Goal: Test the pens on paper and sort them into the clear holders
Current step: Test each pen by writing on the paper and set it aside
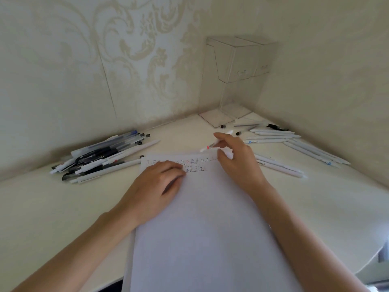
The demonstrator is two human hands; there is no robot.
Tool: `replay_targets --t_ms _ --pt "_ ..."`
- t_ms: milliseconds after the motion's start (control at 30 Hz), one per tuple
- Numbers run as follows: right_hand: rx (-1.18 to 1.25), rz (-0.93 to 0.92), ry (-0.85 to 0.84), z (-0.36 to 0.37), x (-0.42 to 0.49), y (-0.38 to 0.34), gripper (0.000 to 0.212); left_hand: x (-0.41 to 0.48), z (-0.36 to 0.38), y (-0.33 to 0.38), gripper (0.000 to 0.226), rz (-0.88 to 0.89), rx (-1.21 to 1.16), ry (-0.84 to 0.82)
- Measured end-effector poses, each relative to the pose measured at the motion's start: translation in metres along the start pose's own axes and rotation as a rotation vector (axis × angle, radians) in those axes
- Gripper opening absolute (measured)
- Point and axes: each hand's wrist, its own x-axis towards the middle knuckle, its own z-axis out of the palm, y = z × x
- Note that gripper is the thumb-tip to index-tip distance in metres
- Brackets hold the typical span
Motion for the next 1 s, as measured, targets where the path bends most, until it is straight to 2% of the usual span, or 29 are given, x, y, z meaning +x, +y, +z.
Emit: replay_targets --t_ms 133,233,333,433,500,600,833,933,1000 --pt "-0.255 -0.242 0.137 0.004 0.006 0.013 0.020 0.000 0.000 0.001 0.041 -0.001 0.001 0.002" --pt "-0.416 -0.365 0.291 0.004 0.010 0.018 0.027 0.000 -0.001 0.001 0.041 -0.005 0.003 -0.005" --pt "-0.392 -0.452 0.255 0.004 0.008 0.011 0.031 0.000 -0.001 0.001 0.041 -0.009 0.004 -0.005" --pt "-0.300 -0.432 0.179 0.004 0.002 0.001 0.033 0.000 0.000 0.001 0.040 -0.007 0.012 -0.011" --pt "-0.329 -0.417 0.179 0.005 -0.001 -0.002 0.031 0.000 -0.001 0.001 0.040 -0.006 0.015 -0.010" --pt "-0.338 -0.446 0.229 0.008 -0.003 -0.006 0.053 0.000 -0.002 0.002 0.041 -0.002 0.013 -0.013" --pt "-0.379 -0.506 0.319 0.017 -0.003 -0.003 0.038 0.000 -0.001 0.002 0.040 0.000 0.014 -0.013" --pt "-0.300 -0.491 0.273 0.012 0.001 -0.001 0.043 0.000 -0.001 0.002 0.039 0.013 0.018 -0.020" --pt "-0.189 -0.474 0.277 0.007 0.003 -0.002 0.038 -0.001 -0.001 0.004 0.035 0.059 0.015 -0.023"
